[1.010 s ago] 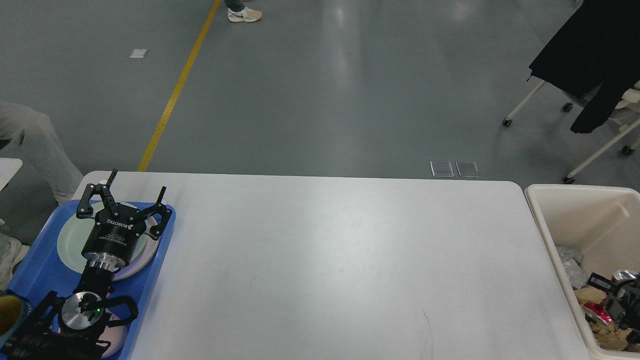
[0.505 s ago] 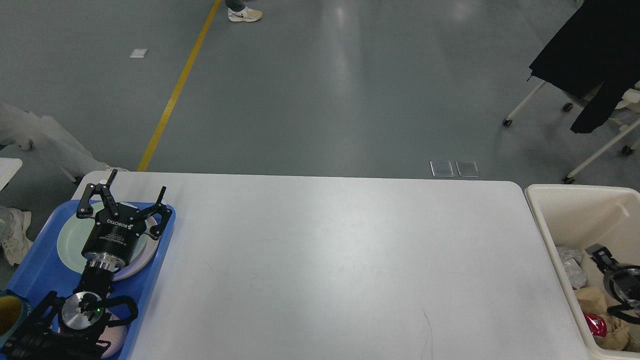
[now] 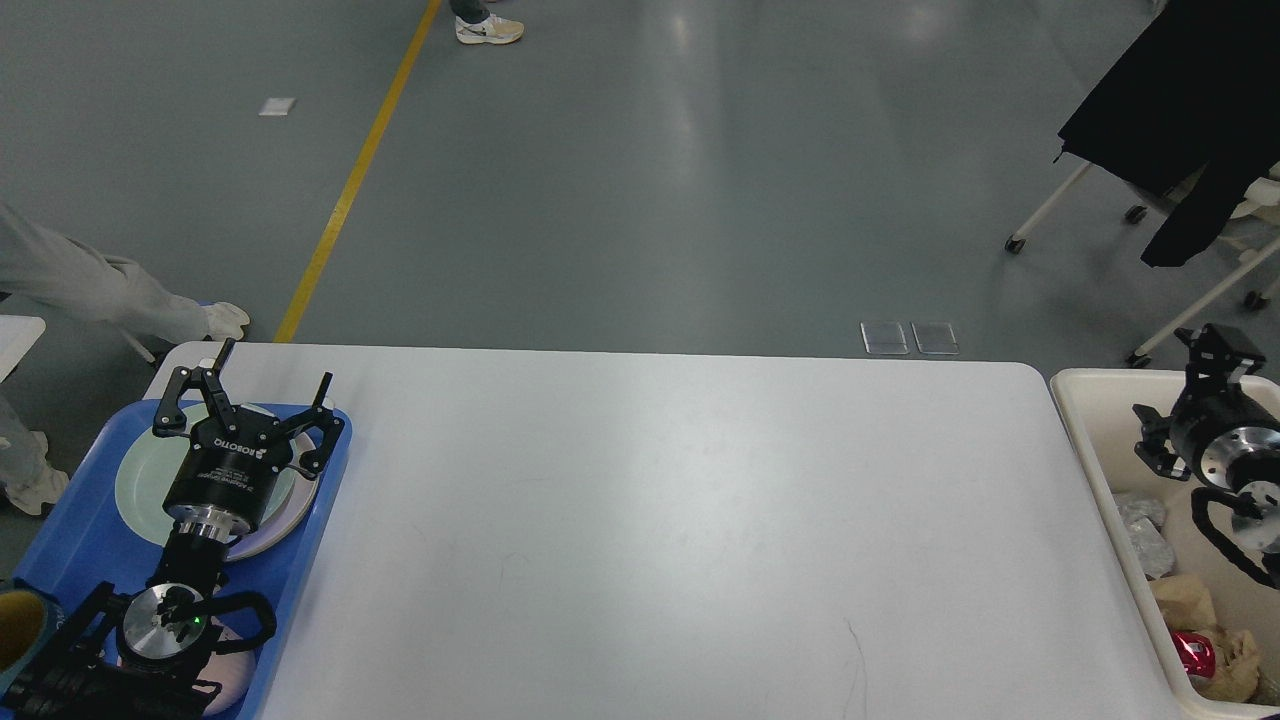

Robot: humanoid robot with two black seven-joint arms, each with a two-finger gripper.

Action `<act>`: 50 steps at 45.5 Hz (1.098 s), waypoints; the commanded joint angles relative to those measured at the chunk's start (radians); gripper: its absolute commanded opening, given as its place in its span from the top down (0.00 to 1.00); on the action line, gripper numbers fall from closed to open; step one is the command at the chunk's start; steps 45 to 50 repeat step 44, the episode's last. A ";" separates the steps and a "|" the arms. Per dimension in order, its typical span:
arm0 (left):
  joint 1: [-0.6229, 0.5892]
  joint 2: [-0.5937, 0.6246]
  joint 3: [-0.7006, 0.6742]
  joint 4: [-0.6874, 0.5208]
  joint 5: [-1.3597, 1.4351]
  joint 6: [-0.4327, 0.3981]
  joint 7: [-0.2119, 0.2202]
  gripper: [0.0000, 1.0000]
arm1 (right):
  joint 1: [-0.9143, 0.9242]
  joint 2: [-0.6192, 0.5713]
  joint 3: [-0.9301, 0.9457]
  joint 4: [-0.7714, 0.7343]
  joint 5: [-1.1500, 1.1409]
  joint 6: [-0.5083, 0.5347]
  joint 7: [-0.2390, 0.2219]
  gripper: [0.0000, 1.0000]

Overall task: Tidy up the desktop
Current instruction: 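Release the can in the bin and raise the right gripper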

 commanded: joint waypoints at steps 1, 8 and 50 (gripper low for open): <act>0.000 0.000 0.000 0.000 0.000 0.000 0.000 0.04 | -0.074 0.054 0.249 0.127 -0.131 0.069 0.002 0.00; 0.000 0.000 0.000 0.000 0.000 0.000 0.000 0.04 | -0.149 0.223 0.565 0.185 -0.356 0.118 0.002 0.00; 0.000 0.000 0.000 0.001 0.000 0.000 0.000 0.04 | -0.338 0.384 0.617 0.254 -0.396 0.246 0.151 0.00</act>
